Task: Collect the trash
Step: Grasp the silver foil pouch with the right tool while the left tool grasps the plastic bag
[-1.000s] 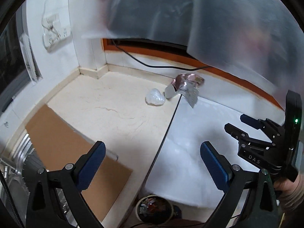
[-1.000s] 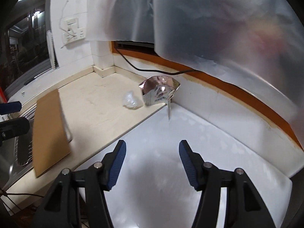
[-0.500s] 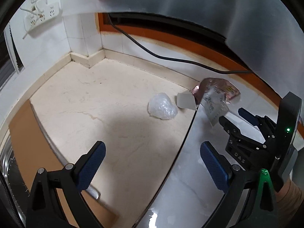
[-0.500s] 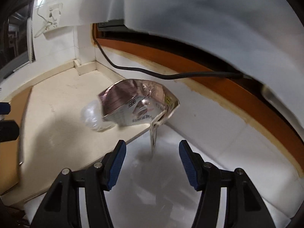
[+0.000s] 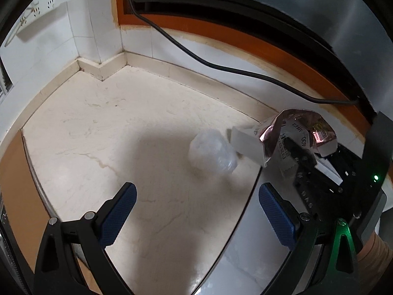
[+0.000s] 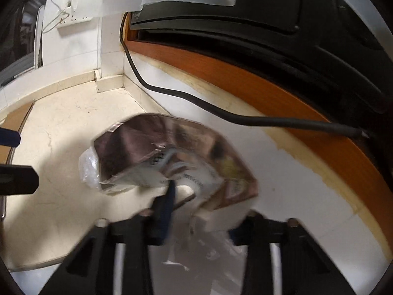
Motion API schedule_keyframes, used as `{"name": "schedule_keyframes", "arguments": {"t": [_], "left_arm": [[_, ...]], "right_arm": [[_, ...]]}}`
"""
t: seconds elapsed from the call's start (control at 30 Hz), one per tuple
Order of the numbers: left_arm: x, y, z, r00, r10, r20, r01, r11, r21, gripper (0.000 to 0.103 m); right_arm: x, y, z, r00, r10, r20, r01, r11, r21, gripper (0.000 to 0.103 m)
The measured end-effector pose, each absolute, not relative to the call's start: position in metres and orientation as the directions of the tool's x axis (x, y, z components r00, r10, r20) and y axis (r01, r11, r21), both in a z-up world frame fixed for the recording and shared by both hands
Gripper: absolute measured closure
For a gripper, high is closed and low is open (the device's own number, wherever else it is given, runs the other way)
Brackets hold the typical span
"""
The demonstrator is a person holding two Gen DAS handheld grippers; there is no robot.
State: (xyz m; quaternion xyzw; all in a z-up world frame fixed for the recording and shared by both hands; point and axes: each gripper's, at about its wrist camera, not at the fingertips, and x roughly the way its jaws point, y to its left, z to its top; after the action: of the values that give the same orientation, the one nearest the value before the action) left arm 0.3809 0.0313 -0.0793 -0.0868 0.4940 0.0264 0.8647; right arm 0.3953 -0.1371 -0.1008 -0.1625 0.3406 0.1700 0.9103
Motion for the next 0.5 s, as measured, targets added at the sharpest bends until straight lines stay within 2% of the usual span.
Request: {"name": "schedule_keyframes", "arguments": {"t": [0.17,0.5], "left_arm": [[0.394,0.036,-0.088,0.505,-0.050,-0.862,-0.153,0.977,-0.147,0.004],[0.432,0.036,-0.119,0.464,-0.066,-0.883,-0.193,0.966,-0.174,0.005]], "right_arm": [[0.398,-0.149,-0.100,0.704,0.225,-0.674,-0.409,0.904,-0.125,0.090],[0.378,-0.174,-0.093,0.744,0.199,-0.638,-0.341,0.934,-0.106,0.092]]}}
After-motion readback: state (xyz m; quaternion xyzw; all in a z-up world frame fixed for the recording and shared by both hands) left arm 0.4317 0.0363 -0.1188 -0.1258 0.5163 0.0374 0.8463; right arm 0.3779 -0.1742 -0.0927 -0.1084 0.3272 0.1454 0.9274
